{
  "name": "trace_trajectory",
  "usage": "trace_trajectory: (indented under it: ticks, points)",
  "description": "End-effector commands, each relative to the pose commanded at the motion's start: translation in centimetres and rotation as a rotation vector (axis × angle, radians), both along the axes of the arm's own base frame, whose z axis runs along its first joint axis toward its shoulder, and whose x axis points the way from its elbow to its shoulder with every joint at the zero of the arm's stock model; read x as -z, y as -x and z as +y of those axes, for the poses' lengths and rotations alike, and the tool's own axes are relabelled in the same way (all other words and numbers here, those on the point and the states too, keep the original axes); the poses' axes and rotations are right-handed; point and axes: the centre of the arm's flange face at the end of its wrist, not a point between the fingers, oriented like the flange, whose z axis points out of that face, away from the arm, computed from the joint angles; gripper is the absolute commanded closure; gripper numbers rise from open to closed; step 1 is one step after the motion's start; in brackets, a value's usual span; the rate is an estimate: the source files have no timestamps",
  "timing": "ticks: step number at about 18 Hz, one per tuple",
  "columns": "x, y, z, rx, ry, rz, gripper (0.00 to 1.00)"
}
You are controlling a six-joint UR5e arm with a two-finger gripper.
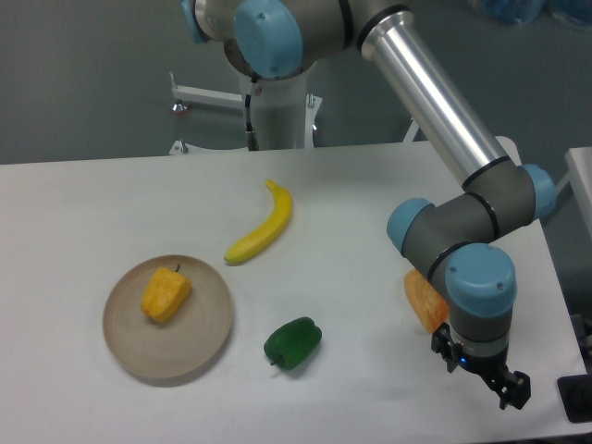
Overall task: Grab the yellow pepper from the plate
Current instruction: 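Lift the gripper up away from the orange wedge object, then move the open gripper over the yellow pepper on the plate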
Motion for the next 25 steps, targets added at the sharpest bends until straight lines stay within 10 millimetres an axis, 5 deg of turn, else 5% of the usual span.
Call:
trace_trajectory:
  ticks: [8,12,16,21,25]
  points:
    - [-3.8,-2.6,-1.3,-0.007,0.000,0.005,0.00]
    - [-8.9,-7.1,-4.4,-0.020,0.040,-0.046,0.00]
    - [-12.0,-11.5,-6.5,-0.110,0.080,-0.132,0.00]
    - [-11.7,-21.4,-7.0,-0.280,0.020,-0.353,0.00]
    - [-9.0,-26.4,-7.2,-0.365,0.020,-0.516,0.00]
